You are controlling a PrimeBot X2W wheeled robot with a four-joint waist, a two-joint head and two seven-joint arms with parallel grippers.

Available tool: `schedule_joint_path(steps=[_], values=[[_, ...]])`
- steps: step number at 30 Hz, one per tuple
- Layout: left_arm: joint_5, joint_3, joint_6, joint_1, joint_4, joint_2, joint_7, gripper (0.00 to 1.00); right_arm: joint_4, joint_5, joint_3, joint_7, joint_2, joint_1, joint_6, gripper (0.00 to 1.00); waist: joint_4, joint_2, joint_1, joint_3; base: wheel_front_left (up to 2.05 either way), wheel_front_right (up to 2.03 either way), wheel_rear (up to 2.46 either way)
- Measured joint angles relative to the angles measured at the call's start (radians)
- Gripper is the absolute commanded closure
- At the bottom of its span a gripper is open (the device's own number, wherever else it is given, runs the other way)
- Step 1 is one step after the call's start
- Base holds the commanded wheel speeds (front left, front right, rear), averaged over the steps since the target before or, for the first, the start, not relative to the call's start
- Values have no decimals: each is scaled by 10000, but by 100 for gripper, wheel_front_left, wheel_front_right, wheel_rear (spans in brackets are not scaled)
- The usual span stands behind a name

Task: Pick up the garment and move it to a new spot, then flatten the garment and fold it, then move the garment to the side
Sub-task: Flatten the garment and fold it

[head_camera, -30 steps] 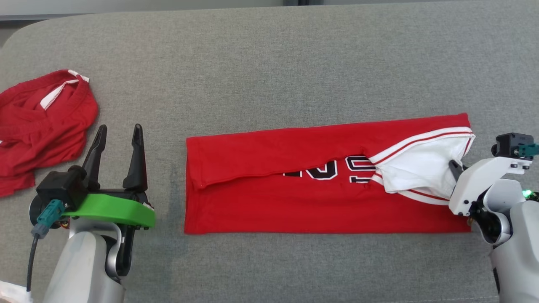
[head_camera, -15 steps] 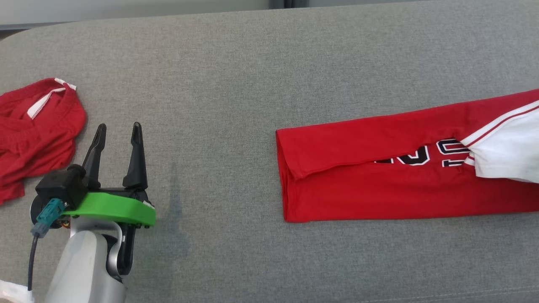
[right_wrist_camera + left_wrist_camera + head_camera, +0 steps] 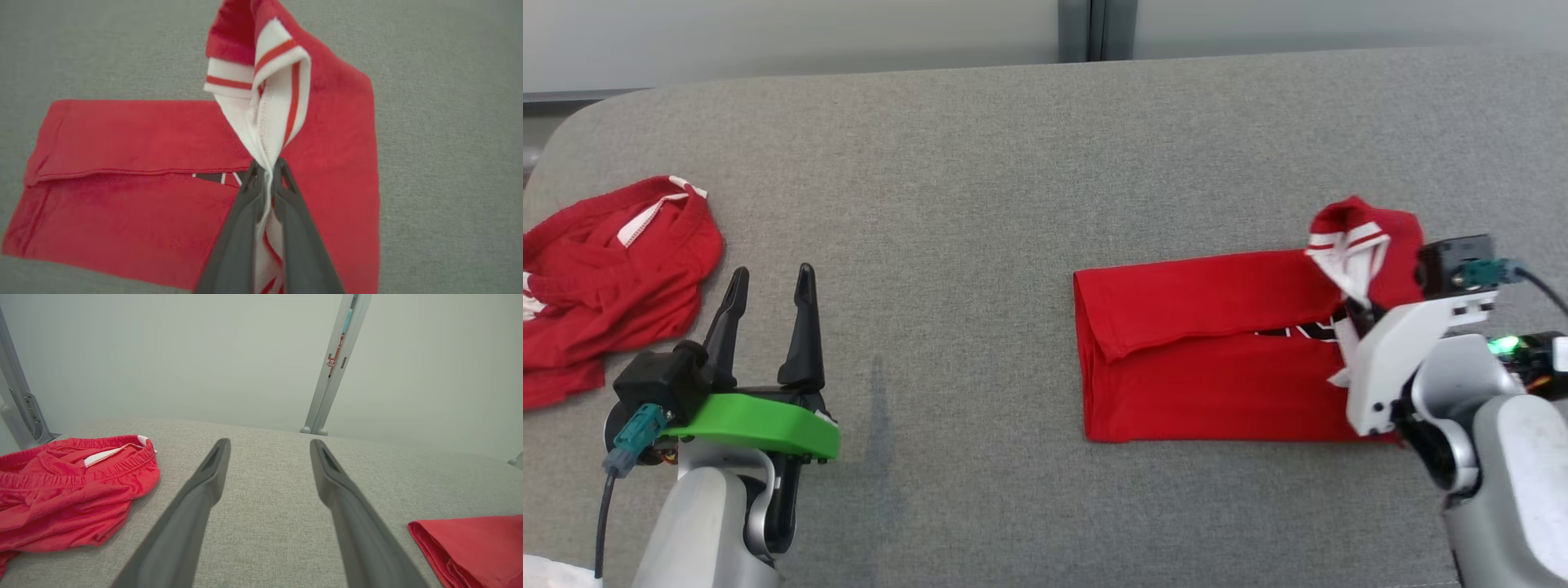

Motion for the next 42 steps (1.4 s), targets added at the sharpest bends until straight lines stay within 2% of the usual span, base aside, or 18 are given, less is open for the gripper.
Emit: schedule_joint_path(steps=[5,12,18,26,27,28,29,34,38,40,42], values=[[-35,-29,0,6,21,-23,0,0,-242,257,1551,203,303,-224,4,100,62,0,0,-54,0,0,0],[-73,-320,0,-39,63,-23,0,0,943,577,2989,349,991,-1464,2,100,152,0,0,151,0,0,0],[-127,-660,0,-355,151,15,0,0,2219,481,3283,215,1223,-2289,0,100,424,0,0,339,0,0,0],[-174,-683,-2,-393,199,4,0,0,3179,564,3565,-79,1409,-2696,0,100,681,0,0,528,0,0,0],[-174,-686,-2,-401,209,2,0,0,3254,573,3590,-113,1432,-2705,0,74,696,0,0,542,0,0,0],[-174,-690,-2,-417,215,-2,0,0,3319,579,3618,-157,1455,-2715,0,31,703,0,0,550,0,0,0],[-174,-694,-2,-429,215,-4,0,0,3373,614,3649,-157,1469,-2722,0,0,704,0,0,550,0,0,0],[-188,-677,-2,-436,228,-13,0,0,3066,1432,3910,-673,1526,-2719,2,0,648,0,0,517,0,0,0],[-198,-616,-2,-434,242,-12,0,0,1701,2984,3848,-2025,1559,-2729,0,0,556,0,0,429,0,0,0],[-199,-570,0,-420,244,-4,0,0,1112,3168,3599,-2711,1567,-2731,2,0,498,0,0,366,0,0,0],[-198,-556,-2,-406,236,-4,0,0,600,2832,3189,-3438,1528,-2705,2,0,425,0,0,281,0,0,0]])
